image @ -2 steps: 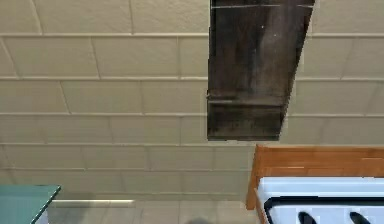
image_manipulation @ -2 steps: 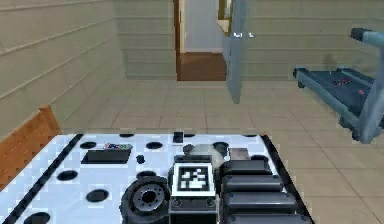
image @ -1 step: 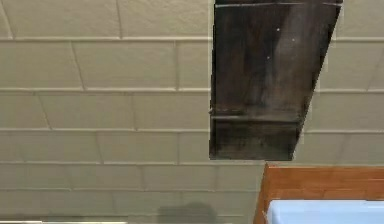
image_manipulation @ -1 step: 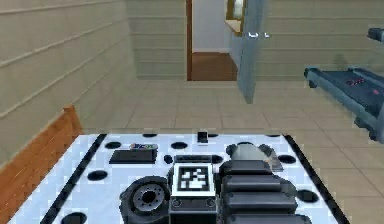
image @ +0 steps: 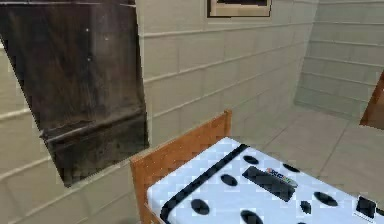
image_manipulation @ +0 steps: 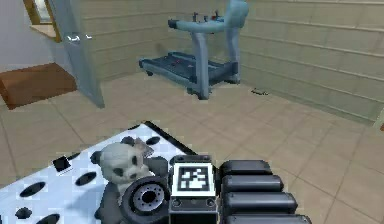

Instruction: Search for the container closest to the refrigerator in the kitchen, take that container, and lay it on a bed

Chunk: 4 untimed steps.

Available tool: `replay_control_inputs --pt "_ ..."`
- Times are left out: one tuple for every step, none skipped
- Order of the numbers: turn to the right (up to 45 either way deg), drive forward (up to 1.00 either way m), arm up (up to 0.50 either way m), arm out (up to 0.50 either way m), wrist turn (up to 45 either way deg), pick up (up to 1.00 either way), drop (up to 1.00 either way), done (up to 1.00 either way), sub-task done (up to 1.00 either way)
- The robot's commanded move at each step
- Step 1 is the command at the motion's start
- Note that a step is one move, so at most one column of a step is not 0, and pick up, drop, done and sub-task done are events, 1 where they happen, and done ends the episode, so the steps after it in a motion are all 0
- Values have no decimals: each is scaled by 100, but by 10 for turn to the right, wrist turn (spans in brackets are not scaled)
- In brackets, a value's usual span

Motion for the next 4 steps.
replay_control_inputs --pt "420 0 0 0 0 0 0 0 0" --pt "-450 0 0 0 0 0 0 0 0" --pt "-360 0 0 0 0 0 0 0 0" --pt "-30 0 0 0 0 0 0 0 0"
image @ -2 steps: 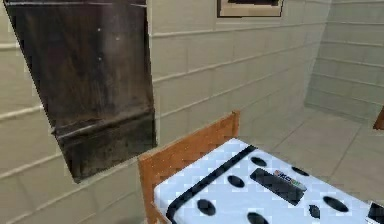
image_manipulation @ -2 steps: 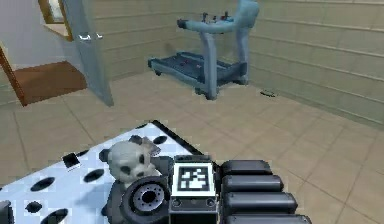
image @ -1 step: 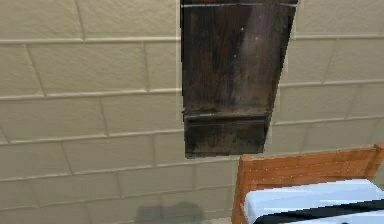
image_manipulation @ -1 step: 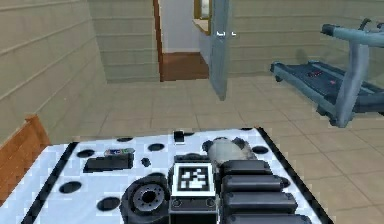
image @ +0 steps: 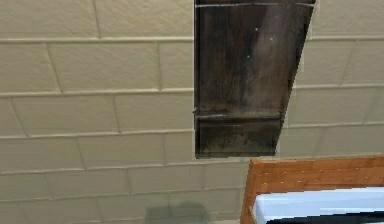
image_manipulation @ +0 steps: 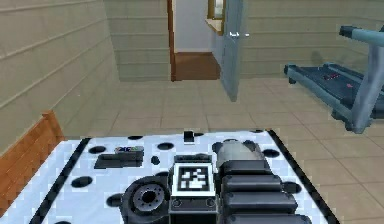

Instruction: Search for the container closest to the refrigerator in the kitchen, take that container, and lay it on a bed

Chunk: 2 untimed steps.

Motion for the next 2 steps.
replay_control_inputs --pt "0 0 0 48 0 0 0 0 0" --pt "0 0 0 0 450 0 0 0 0"
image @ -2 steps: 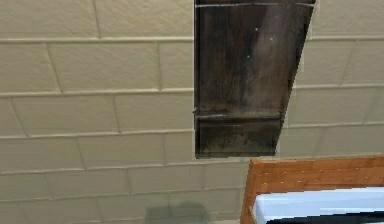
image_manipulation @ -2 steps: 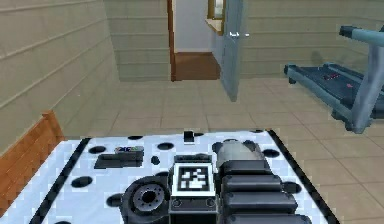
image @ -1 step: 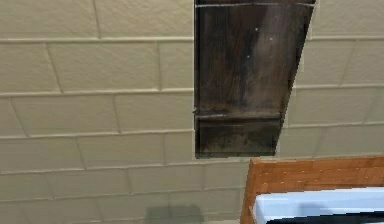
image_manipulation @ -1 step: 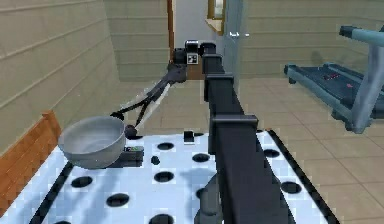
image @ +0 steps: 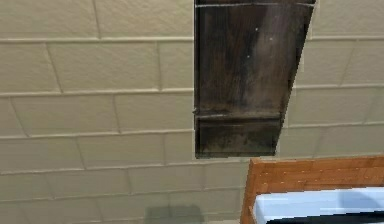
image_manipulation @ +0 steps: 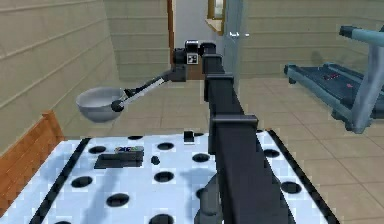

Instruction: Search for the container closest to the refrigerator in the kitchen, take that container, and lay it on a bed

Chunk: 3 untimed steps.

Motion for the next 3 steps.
replay_control_inputs --pt "0 0 0 0 450 0 0 0 0" --pt "0 0 0 0 90 0 0 0 0" --pt "0 0 -40 0 0 0 0 0 0"
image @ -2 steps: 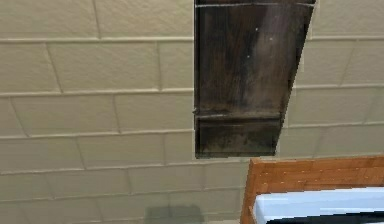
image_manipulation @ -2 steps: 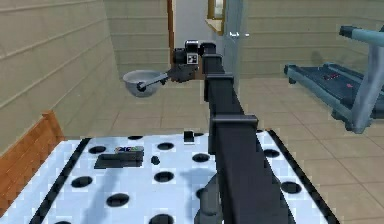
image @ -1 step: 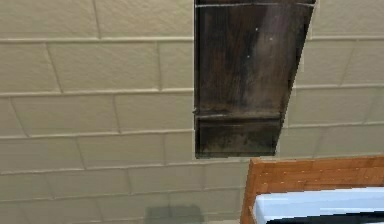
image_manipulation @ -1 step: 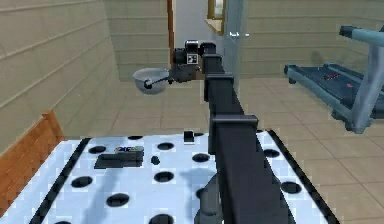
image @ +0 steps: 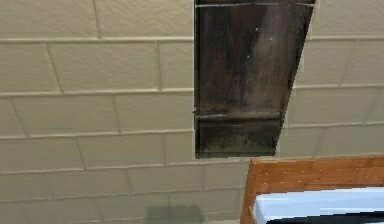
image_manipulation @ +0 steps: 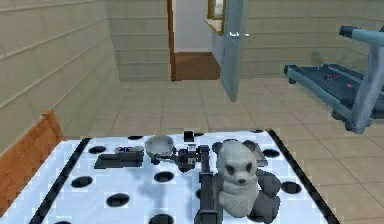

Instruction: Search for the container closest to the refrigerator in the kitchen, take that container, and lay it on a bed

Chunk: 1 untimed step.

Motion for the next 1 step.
replay_control_inputs --pt "0 0 -32 0 0 0 0 0 0"
